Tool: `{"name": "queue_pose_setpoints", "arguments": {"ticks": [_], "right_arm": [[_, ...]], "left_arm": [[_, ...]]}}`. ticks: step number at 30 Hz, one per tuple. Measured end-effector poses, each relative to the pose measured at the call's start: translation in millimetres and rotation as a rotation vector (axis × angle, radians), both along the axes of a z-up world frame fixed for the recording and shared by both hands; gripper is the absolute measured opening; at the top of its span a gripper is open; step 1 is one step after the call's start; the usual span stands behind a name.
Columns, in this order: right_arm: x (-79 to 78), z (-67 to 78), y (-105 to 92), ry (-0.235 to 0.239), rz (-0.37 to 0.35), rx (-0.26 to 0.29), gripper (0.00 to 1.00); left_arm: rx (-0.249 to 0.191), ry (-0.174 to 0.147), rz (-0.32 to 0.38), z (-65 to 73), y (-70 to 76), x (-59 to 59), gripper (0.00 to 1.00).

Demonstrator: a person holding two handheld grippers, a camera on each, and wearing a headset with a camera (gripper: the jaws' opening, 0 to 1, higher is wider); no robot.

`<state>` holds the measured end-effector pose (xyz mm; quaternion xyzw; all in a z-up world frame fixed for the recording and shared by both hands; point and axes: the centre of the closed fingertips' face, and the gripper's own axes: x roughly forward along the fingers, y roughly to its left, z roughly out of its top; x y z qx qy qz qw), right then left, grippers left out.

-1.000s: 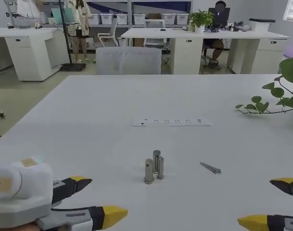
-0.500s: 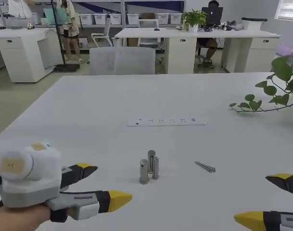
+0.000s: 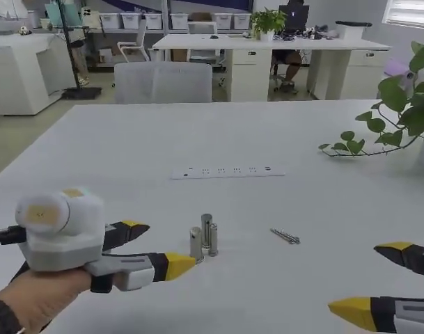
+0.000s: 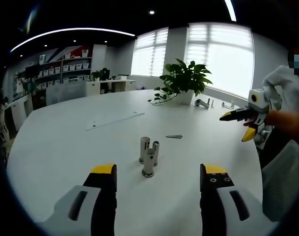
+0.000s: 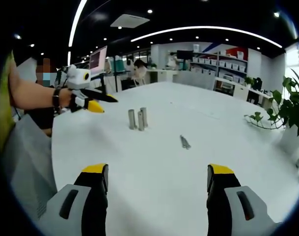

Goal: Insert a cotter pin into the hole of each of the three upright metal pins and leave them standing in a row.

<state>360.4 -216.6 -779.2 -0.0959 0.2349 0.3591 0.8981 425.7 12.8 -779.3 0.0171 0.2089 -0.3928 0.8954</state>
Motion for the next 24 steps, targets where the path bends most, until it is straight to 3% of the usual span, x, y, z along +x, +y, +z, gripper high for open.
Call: {"name": "queue_pose_setpoints", "arguments": {"ticks": [14, 24], "right_arm": [[1.6, -1.4, -1.1, 0.007, -0.008, -0.011, 0.84], [3.8, -3.9, -1.8, 0.015, -0.012, -0.012, 0.84]], "left_arm": [[-0.011, 0.032, -0.011, -17.4, -13.6, 18.8, 0.64], [-0.009, 0.032, 0.015, -27.0, -18.7, 29.9, 0.57]]}}
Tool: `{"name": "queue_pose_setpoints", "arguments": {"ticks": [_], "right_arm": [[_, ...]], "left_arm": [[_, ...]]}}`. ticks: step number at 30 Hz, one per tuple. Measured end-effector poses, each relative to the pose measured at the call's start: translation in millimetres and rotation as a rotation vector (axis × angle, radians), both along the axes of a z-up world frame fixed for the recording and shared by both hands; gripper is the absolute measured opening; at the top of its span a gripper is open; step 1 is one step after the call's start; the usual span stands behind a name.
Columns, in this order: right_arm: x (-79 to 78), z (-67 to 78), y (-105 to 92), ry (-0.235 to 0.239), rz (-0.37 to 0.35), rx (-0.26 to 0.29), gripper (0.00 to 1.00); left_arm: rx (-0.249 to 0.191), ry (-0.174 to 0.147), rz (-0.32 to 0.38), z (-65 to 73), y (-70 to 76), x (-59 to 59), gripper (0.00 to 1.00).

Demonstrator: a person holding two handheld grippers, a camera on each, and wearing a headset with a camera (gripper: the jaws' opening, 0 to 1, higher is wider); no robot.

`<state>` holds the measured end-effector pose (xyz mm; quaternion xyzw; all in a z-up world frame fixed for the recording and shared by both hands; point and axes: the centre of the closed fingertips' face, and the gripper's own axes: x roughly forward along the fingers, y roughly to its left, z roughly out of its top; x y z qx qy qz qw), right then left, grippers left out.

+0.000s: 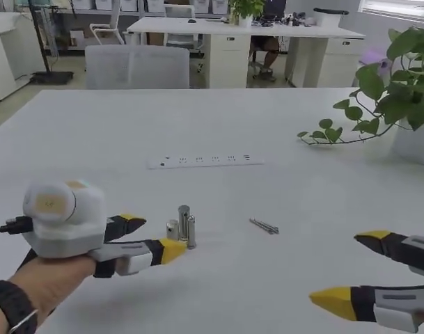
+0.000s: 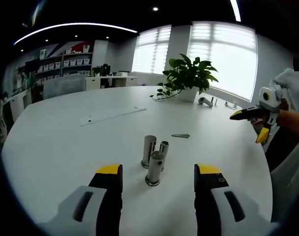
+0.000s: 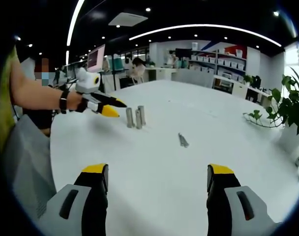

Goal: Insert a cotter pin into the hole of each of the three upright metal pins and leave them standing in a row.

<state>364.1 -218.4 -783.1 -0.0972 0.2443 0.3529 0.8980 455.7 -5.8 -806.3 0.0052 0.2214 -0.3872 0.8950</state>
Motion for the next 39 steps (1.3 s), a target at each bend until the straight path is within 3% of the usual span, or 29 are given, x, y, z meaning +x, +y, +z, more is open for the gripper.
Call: {"name": "queue_pose_setpoints", "arguments": {"ticks": [25, 39], "right_arm": [[3.4, -6.7, -2.2, 0.020, 0.002, 0.001, 0.84], [1.4, -11.6, -3.9, 0.032, -0.004, 0.003, 0.84]], "left_arm": [[0.018, -0.014, 0.044, -9.0, -4.4, 17.4, 0.36], [0.020, -0.026, 0.044, -10.6, -10.1, 15.9, 0.21]]}}
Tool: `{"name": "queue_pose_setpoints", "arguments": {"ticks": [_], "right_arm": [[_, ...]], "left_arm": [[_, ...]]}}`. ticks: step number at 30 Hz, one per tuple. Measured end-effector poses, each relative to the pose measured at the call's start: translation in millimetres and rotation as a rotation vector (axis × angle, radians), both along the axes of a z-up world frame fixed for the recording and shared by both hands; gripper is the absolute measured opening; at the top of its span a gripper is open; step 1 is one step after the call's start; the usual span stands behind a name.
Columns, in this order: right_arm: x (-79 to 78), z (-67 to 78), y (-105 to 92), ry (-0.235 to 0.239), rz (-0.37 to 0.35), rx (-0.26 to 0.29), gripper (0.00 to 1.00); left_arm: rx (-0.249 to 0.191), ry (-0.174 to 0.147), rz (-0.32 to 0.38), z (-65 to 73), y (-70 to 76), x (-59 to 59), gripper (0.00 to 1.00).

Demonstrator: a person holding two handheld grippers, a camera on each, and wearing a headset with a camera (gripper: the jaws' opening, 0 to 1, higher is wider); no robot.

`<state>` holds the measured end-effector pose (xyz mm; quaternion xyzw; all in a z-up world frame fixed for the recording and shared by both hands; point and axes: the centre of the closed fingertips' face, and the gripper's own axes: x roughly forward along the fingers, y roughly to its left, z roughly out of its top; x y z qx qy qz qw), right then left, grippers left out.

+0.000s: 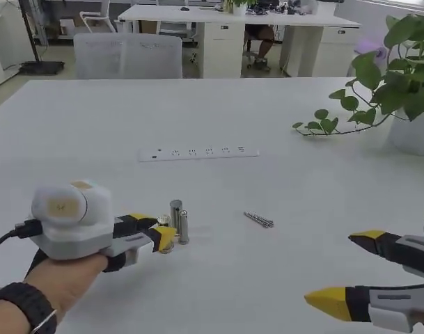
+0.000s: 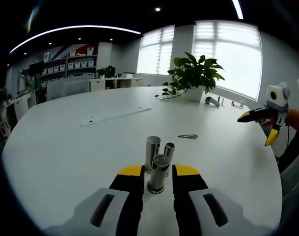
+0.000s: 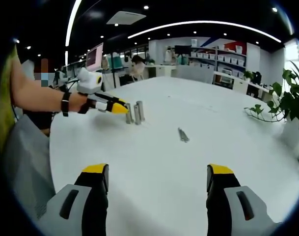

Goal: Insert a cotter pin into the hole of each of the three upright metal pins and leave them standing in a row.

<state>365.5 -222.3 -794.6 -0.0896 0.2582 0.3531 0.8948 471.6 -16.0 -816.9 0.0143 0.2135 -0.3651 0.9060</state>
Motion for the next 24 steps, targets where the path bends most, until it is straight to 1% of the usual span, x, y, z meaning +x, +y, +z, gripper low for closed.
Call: {"name": "queue_pose_setpoints", "arguments": {"ticks": [8, 11, 14, 16, 24], "right_arm": [[0.1, -0.3, -0.2, 0.001, -0.003, 0.005, 0.83], [-0.5, -1.1, -0.7, 0.003, -0.004, 0.005, 0.83], [-0.6, -1.6, -1.2, 0.005, -0.006, 0.005, 0.83], [-0.9, -1.9, -1.1, 0.007, -0.006, 0.005, 0.83], [-0.1, -1.1, -2.5, 0.006, -0.010, 0.007, 0.83]], "left_arm": [[-0.005, -0.006, 0.008, 0.7, -1.3, 1.5, 0.20], [0.000, -0.009, 0.008, 0.1, -1.9, 1.5, 0.19], [-0.001, -0.011, 0.011, 0.3, -3.2, 3.8, 0.18], [-0.001, -0.014, 0.008, 0.8, -5.0, 4.7, 0.16], [0.017, -0.019, -0.001, -0.1, -5.6, 6.2, 0.13]]}}
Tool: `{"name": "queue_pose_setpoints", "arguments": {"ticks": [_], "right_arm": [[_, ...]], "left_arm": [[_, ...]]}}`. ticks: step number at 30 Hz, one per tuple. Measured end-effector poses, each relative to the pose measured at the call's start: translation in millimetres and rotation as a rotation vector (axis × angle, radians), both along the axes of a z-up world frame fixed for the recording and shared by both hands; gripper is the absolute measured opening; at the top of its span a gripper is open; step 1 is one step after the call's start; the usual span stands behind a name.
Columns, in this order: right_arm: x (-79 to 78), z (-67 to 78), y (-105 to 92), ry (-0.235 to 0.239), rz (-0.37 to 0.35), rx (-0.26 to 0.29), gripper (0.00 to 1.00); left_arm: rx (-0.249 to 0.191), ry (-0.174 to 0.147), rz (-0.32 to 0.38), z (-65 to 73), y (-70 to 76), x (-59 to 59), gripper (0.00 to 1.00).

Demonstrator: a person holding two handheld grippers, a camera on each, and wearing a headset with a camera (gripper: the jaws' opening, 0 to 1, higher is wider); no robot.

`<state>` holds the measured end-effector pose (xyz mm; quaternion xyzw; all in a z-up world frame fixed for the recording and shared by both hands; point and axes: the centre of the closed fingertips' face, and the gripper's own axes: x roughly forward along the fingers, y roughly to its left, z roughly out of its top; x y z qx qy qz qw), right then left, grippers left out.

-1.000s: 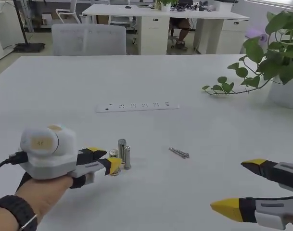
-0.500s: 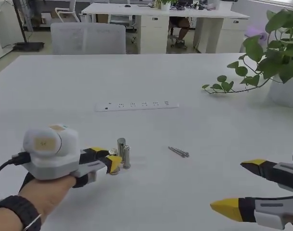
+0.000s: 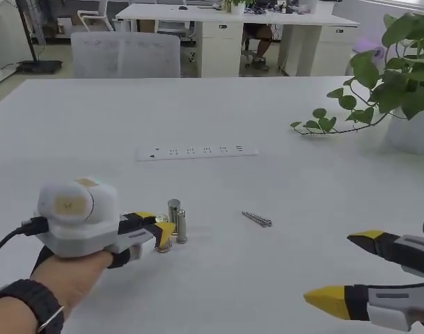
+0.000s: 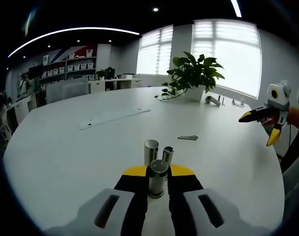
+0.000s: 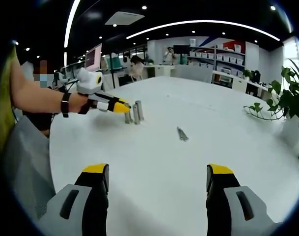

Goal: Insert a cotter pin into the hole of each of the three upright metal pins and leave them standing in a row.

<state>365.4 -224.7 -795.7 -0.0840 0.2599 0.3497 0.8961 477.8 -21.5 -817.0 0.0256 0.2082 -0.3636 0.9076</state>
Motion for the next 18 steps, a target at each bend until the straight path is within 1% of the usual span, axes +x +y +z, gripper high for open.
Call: {"name": "queue_pose_setpoints", "arguments": {"ticks": [2, 10, 15, 18], "right_arm": [[0.2, 0.1, -0.2, 0.000, 0.000, 0.000, 0.83], [0.7, 1.6, 0.8, -0.004, 0.002, 0.003, 0.83], [1.5, 2.7, 2.0, -0.007, 0.005, 0.002, 0.83], [1.6, 3.0, 2.6, -0.008, 0.007, 0.001, 0.83]], "left_arm": [[0.009, -0.006, -0.005, 0.0, 0.3, 0.0, 0.12], [0.034, -0.009, -0.040, 1.1, 1.4, -4.3, 0.12], [0.037, -0.007, -0.055, 0.5, 1.0, -6.6, 0.12], [0.047, -0.018, -0.086, 0.4, -0.4, -10.2, 0.11]]}}
